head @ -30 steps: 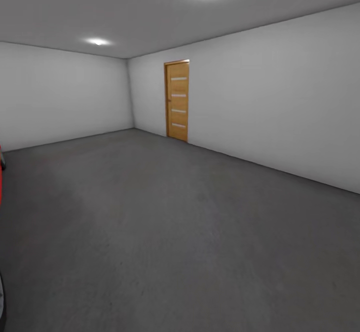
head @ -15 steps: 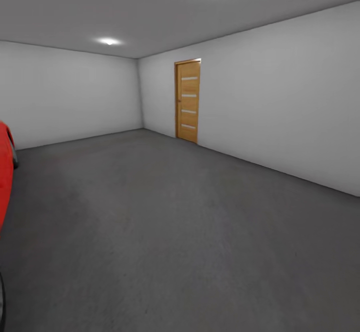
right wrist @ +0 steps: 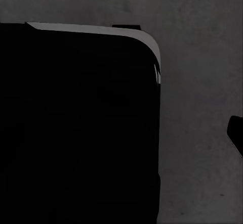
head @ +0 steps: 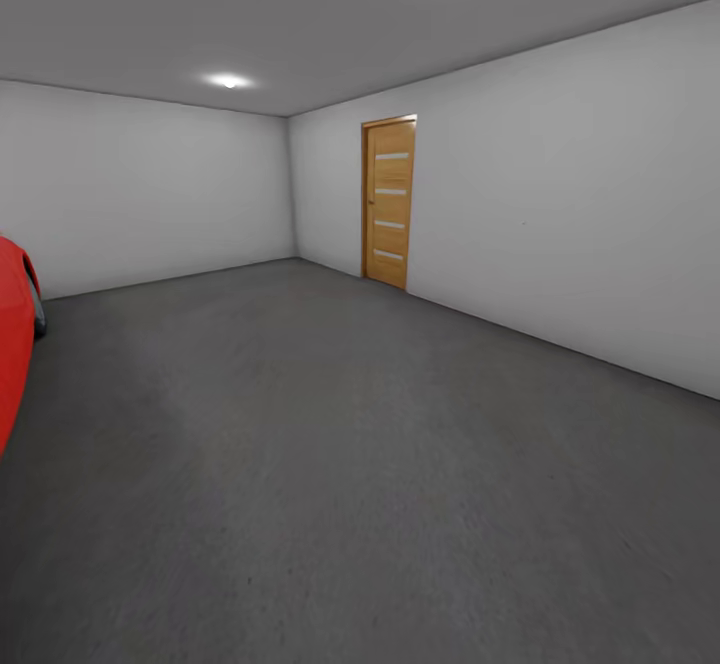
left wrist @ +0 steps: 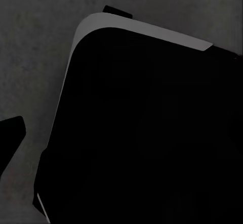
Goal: Move the two storage containers from the living room to the garage. In the garage, place one container on the floor and stack the other container on top of it (either order is fine).
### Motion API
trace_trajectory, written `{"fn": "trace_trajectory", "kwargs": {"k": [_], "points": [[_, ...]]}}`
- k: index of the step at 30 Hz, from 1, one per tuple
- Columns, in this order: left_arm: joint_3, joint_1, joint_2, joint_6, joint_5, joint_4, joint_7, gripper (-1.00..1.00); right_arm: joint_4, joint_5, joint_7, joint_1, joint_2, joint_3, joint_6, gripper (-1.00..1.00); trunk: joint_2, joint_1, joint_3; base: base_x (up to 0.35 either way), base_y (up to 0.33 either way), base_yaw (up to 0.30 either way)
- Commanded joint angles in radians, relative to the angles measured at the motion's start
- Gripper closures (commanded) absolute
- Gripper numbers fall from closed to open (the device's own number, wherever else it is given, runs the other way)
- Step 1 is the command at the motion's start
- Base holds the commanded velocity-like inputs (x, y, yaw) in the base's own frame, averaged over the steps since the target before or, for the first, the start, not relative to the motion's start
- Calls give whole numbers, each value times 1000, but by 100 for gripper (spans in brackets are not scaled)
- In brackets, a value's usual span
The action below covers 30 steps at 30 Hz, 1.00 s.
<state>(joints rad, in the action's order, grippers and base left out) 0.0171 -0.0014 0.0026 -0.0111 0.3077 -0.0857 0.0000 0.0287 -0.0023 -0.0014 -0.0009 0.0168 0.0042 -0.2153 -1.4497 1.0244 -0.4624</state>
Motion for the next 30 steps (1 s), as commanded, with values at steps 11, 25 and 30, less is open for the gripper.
{"fn": "trace_trajectory", "kwargs": {"k": [11,25,30], "points": [[0,0,-4,-1,3,0,1,-100,2,-1,0,-1,0,0,-6,-100,0,1,-1,323,0,0],[1,0,-4,-1,4,0,2,-100,2,-1,0,-1,0,0,-6,-100,0,1,-1,323,0,0],[1,0,-4,-1,4,0,2,-100,2,-1,0,-1,0,0,-6,-100,0,1,-1,323,0,0]]}}
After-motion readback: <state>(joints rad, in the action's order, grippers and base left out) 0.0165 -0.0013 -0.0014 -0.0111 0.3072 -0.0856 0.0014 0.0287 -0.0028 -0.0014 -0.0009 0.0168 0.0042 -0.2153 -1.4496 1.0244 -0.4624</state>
